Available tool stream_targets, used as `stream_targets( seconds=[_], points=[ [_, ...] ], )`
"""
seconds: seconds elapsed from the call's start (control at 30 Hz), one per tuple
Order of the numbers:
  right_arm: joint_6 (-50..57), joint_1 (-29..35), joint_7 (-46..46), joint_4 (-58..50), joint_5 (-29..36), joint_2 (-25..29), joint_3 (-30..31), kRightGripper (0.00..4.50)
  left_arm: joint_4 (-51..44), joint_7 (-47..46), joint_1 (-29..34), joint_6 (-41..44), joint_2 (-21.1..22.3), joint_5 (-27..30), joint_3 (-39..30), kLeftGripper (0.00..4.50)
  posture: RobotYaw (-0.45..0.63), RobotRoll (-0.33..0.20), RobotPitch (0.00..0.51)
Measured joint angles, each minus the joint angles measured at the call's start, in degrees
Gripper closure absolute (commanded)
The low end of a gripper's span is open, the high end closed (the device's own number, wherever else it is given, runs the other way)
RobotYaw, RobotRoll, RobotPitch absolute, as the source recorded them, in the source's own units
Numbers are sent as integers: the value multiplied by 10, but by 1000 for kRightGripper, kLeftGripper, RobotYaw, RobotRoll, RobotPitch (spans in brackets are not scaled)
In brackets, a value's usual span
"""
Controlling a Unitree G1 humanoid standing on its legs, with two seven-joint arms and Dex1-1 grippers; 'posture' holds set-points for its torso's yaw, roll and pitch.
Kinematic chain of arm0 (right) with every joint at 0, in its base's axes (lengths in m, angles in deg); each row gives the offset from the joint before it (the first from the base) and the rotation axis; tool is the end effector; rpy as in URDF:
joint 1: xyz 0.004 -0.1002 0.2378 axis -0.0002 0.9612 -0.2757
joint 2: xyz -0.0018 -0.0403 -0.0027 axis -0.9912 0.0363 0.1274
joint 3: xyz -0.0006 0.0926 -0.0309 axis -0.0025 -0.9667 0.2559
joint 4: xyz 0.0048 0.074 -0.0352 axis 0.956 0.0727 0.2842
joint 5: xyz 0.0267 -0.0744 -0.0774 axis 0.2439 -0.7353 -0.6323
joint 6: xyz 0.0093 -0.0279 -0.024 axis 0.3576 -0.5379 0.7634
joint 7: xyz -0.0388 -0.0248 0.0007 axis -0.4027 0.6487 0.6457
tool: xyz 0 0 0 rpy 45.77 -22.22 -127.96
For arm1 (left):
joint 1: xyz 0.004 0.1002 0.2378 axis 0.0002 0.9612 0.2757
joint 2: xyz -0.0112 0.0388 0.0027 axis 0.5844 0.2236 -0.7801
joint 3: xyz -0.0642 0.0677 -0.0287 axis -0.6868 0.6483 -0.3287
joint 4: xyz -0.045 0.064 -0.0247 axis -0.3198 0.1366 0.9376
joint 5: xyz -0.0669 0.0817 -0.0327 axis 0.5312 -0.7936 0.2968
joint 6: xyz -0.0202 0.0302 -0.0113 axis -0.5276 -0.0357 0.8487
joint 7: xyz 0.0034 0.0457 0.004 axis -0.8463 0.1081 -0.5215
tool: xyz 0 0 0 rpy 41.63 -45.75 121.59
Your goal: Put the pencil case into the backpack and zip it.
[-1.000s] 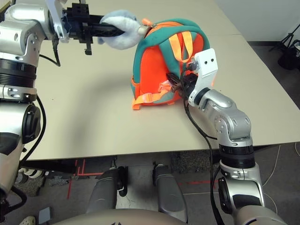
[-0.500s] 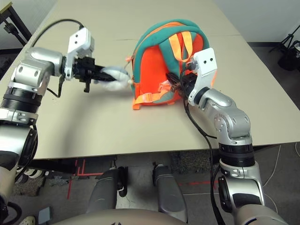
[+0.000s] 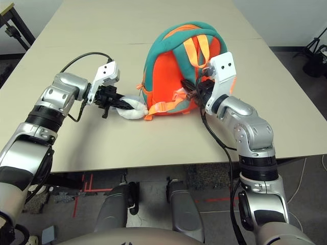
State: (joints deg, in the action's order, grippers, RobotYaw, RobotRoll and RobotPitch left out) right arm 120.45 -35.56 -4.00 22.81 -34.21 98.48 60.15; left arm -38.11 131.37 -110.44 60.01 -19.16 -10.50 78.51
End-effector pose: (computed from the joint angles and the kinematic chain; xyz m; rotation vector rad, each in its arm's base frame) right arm 0.2731 -0.1928 0.1865 -0.0095 0.0449 0.5569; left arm 0.3594 0.1912 0.1966 0.4247 0.3984 -1.3534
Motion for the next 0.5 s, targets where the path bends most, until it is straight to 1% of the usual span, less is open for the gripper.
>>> stream_targets(
  seconds=[0.07, 0.13, 0.17, 0.27, 0.3, 0.37, 0.5],
  points=[
    [8, -4, 1, -1, 1, 4, -1, 3370, -1, -2, -4, 17, 0, 5, -14, 2515, -126, 0, 153],
    [23, -8, 3, -3, 8, 6, -2, 2741, -6, -2, -10, 34, 4, 12, -28, 1699, -123, 0, 153],
    [31, -9, 6, -3, 14, 8, -3, 2296, -11, -1, -12, 42, 6, 15, -35, 1266, -123, 0, 153],
    [65, -18, 23, -3, 39, 26, -9, 1199, -40, 5, -13, 70, 17, 27, -48, 133, -122, 0, 154],
    [76, -21, 30, -4, 47, 34, -13, 863, -51, 6, -13, 77, 20, 30, -49, 0, -122, 0, 154],
    [98, -26, 44, -4, 65, 49, -23, 62, -68, 10, -12, 90, 27, 34, -53, 0, -122, 0, 154],
    [141, -30, 74, -5, 100, 96, -42, 62, -105, 12, -6, 110, 47, 42, -60, 0, -122, 0, 154]
  ],
)
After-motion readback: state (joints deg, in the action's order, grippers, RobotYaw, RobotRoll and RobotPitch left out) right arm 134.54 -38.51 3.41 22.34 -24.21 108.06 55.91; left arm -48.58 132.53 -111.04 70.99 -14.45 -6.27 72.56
